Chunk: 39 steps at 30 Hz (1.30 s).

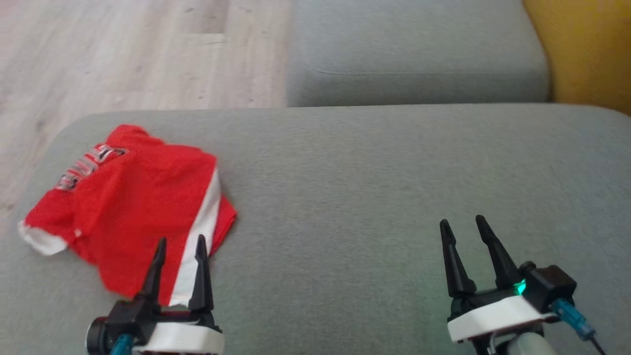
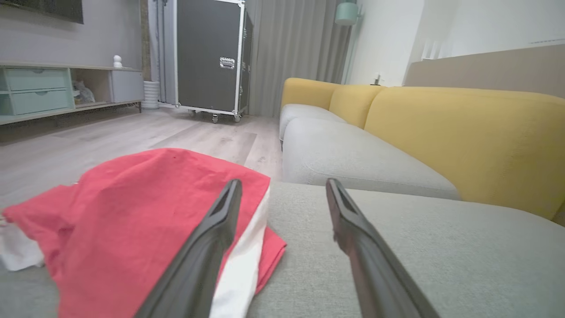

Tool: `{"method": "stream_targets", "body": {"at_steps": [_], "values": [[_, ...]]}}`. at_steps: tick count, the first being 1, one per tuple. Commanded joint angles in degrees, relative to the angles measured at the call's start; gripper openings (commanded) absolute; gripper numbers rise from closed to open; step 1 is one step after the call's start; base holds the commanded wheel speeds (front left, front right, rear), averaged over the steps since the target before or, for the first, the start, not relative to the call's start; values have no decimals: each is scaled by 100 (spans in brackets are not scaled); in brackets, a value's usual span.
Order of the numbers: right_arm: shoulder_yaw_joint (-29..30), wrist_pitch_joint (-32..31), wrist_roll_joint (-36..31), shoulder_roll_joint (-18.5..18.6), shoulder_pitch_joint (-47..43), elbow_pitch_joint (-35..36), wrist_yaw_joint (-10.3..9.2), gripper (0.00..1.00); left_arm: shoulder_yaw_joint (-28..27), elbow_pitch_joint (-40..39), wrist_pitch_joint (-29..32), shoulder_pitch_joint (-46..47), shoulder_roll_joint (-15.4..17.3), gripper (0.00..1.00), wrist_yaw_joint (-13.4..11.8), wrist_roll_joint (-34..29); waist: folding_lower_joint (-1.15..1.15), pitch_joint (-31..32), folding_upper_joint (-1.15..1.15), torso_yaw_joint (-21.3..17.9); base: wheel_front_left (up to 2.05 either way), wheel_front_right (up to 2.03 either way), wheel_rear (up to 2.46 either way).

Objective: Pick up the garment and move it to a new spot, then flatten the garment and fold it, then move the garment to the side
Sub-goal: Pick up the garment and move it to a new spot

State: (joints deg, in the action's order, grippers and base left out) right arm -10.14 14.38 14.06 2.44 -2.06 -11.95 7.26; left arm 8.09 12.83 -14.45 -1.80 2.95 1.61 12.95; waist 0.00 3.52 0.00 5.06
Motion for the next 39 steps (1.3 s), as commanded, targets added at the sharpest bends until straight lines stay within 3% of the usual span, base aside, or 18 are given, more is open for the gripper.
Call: {"method": "stream_targets", "body": {"at_steps": [1,23,39], "values": [[-178,62,58,43,127,171,23,100,-250,-166,-55,150,-7,100,34,-80,0,58,0,318,0,0,0],[-770,62,372,43,-62,114,23,100,-812,-161,-55,-189,-7,100,207,-430,0,441,0,1549,0,0,0],[-682,62,354,43,-28,169,23,100,-947,-149,-55,-20,43,100,290,-528,0,290,0,1575,0,0,0]]}}
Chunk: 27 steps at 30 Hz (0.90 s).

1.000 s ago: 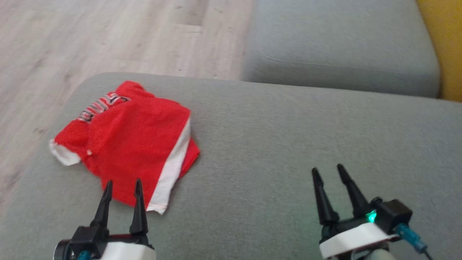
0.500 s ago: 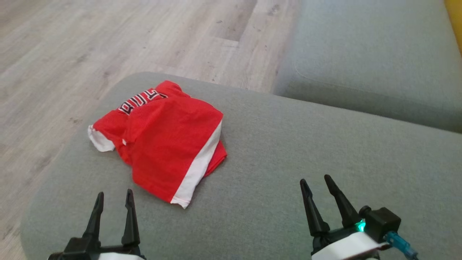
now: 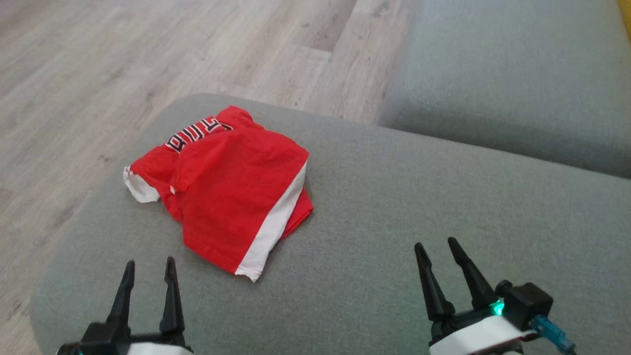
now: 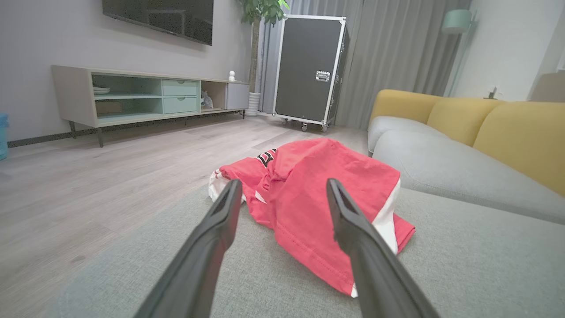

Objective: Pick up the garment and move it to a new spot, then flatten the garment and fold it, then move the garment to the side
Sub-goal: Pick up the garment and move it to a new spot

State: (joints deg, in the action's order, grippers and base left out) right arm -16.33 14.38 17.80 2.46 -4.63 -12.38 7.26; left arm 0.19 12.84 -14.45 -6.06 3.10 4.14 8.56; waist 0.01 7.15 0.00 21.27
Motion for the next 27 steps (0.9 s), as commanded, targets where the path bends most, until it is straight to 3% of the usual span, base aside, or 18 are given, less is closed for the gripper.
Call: {"method": "stream_targets", "body": {"at_steps": [1,5,12,19,27], "values": [[-36,62,-42,42,247,218,23,100,-152,-107,-55,511,69,100,62,-118,-1,-125,0,-70,0,0,0],[122,62,-146,42,326,255,23,100,-57,374,8,1215,369,100,178,-176,-1,-395,0,-160,0,0,0],[374,62,-439,42,583,319,23,100,529,1326,872,2954,982,100,318,-179,-1,-1082,0,-368,0,0,0],[641,62,-608,42,860,272,23,100,1617,2347,1911,4451,1584,100,333,422,-1,-1619,0,-644,0,0,0],[595,62,-638,42,1044,252,23,100,2585,3279,2210,5257,1981,100,334,911,-1,-1912,0,-850,0,0,0]]}}
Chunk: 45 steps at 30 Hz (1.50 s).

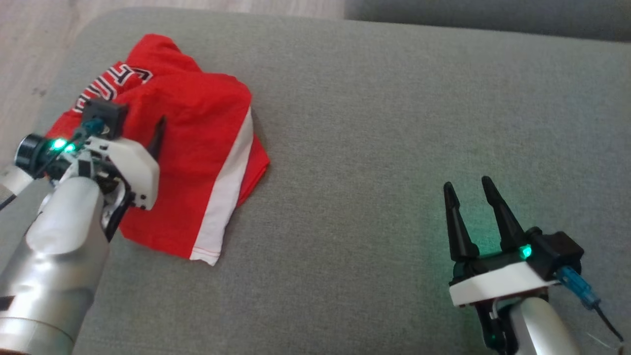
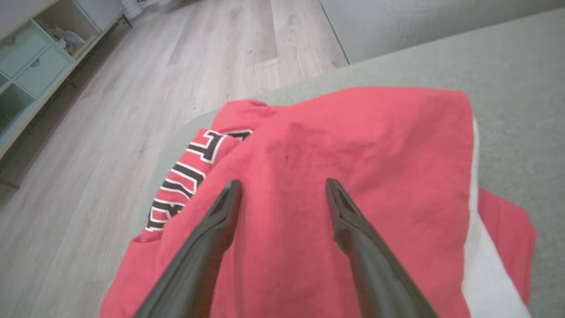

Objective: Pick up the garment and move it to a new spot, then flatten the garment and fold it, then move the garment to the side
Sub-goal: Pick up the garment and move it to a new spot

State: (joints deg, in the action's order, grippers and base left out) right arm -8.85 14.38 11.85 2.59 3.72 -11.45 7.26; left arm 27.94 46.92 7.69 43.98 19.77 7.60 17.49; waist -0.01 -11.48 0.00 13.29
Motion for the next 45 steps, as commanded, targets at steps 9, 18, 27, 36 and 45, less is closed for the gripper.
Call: {"method": "stream_targets", "body": {"at_steps": [9,18,27,36,45], "values": [[-179,62,21,29,283,167,23,100,316,570,-273,467,250,0,-12,670,1,-62,0,-147,0,0,0],[-103,62,194,29,83,93,23,100,292,5,-1385,693,460,0,-11,1288,1,527,0,-94,0,0,0],[-93,62,304,29,-85,84,23,100,72,-1543,-1194,513,530,0,-144,1752,1,953,0,-190,0,0,0],[-150,62,339,29,14,166,23,100,185,-3125,-625,104,268,0,-536,2002,1,905,0,-795,0,0,0],[-345,62,499,29,389,679,23,100,600,-3559,-458,119,-279,0,-825,1850,1,421,0,-2064,0,0,0]]}}
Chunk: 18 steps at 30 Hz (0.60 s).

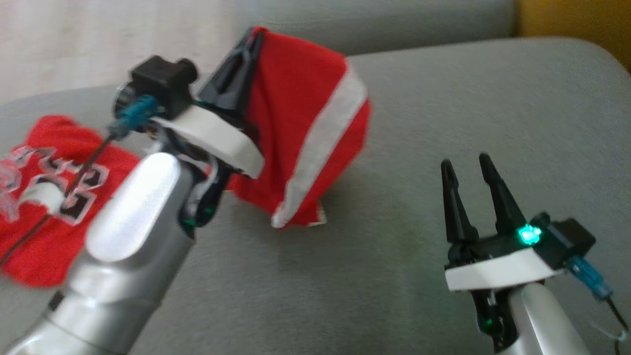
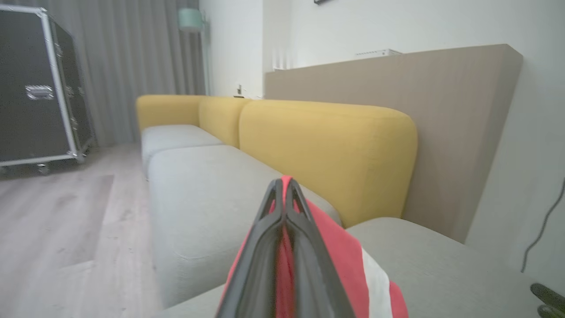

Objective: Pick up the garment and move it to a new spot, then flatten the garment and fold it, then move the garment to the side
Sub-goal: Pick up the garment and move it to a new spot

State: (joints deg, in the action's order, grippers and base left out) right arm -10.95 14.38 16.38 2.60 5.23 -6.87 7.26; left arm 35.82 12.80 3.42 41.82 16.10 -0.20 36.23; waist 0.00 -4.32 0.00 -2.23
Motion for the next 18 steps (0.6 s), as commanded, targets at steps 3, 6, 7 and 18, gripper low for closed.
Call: {"method": "stream_targets", "body": {"at_steps": [3,6,7,18], "values": [[-269,62,126,28,361,302,23,100,-64,17,-100,434,-83,0,-68,-120,0,-485,0,-995,0,0,0],[-428,62,91,28,518,302,23,100,34,252,-215,546,-238,0,-47,-197,0,-666,0,-1402,0,0,0],[-442,62,116,28,558,315,23,100,63,354,-273,588,-292,0,-26,-219,0,-710,0,-1489,0,0,0],[-227,62,34,28,547,271,23,100,-47,1392,-1242,624,-422,100,192,-201,0,-638,0,-1274,0,0,0]]}}
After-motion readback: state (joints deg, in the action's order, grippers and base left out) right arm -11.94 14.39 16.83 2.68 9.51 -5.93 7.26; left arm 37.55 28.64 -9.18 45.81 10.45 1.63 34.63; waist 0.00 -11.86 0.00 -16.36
